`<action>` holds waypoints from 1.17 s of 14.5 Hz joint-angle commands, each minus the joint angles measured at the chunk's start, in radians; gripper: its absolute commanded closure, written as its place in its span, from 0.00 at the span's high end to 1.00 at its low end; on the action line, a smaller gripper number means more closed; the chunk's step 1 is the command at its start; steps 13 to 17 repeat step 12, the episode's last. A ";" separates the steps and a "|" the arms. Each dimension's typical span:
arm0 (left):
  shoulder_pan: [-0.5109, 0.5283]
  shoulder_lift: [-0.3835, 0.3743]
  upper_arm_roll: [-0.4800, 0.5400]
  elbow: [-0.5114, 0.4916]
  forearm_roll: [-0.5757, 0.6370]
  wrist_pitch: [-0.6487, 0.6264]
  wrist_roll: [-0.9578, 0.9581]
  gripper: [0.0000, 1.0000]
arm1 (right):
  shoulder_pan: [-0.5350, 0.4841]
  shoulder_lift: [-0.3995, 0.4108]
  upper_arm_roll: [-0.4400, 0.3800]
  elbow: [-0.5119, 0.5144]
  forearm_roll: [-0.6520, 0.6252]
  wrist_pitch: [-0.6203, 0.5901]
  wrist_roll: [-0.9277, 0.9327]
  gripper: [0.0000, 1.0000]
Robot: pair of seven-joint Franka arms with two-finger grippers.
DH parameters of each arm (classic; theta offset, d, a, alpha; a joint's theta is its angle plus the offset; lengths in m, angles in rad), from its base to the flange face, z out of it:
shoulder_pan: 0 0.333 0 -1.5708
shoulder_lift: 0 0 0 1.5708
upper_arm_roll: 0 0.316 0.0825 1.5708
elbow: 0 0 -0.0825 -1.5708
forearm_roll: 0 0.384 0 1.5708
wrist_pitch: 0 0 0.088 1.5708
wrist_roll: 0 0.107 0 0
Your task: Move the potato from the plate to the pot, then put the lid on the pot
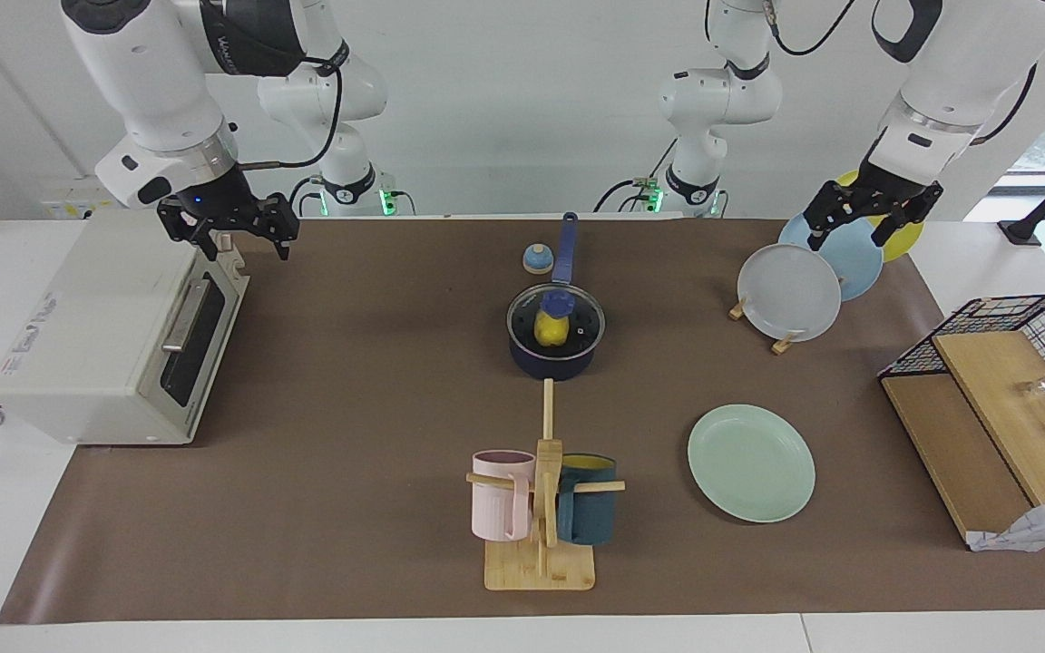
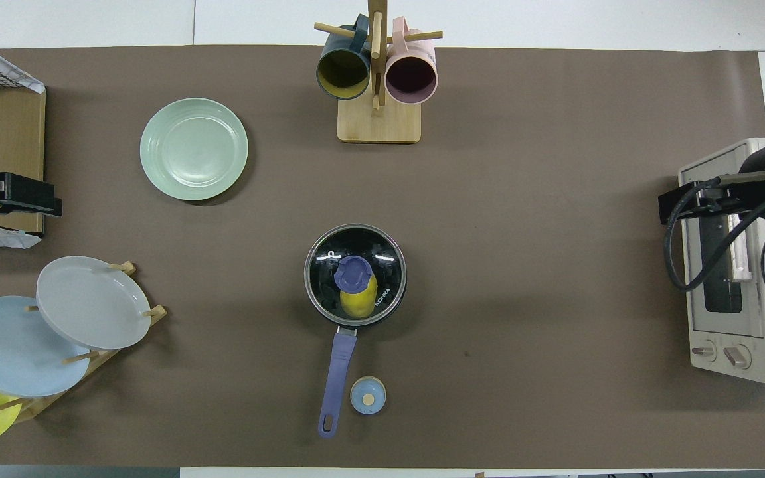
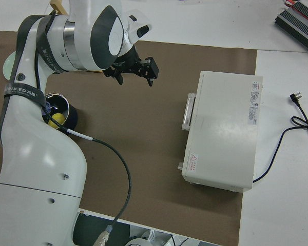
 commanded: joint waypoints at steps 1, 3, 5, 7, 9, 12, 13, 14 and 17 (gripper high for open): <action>0.001 -0.025 -0.004 -0.028 0.003 0.006 -0.004 1.00 | -0.013 -0.016 0.009 -0.013 -0.001 -0.001 -0.013 1.00; 0.001 -0.025 -0.004 -0.028 0.003 0.016 0.001 1.00 | -0.024 -0.016 0.004 -0.009 0.001 -0.004 -0.013 1.00; 0.001 -0.025 -0.004 -0.026 0.003 0.020 -0.001 1.00 | -0.039 -0.014 0.003 -0.005 0.002 -0.005 -0.014 1.00; 0.001 -0.025 -0.004 -0.028 0.003 0.024 -0.004 1.00 | -0.045 -0.014 0.003 -0.005 0.010 -0.010 -0.014 1.00; 0.001 -0.023 -0.004 -0.026 0.003 0.024 -0.006 1.00 | -0.045 -0.014 0.004 -0.005 0.022 -0.007 -0.016 1.00; -0.001 -0.023 -0.004 -0.028 0.003 0.027 -0.006 1.00 | -0.044 -0.014 0.004 -0.005 0.022 -0.002 -0.016 1.00; -0.001 -0.023 -0.004 -0.028 0.003 0.027 -0.006 1.00 | -0.044 -0.014 0.004 -0.005 0.022 -0.002 -0.016 1.00; -0.001 -0.023 -0.004 -0.028 0.003 0.027 -0.006 1.00 | -0.044 -0.014 0.004 -0.005 0.022 -0.002 -0.016 1.00; -0.001 -0.023 -0.004 -0.028 0.003 0.027 -0.006 1.00 | -0.044 -0.014 0.004 -0.005 0.022 -0.002 -0.016 1.00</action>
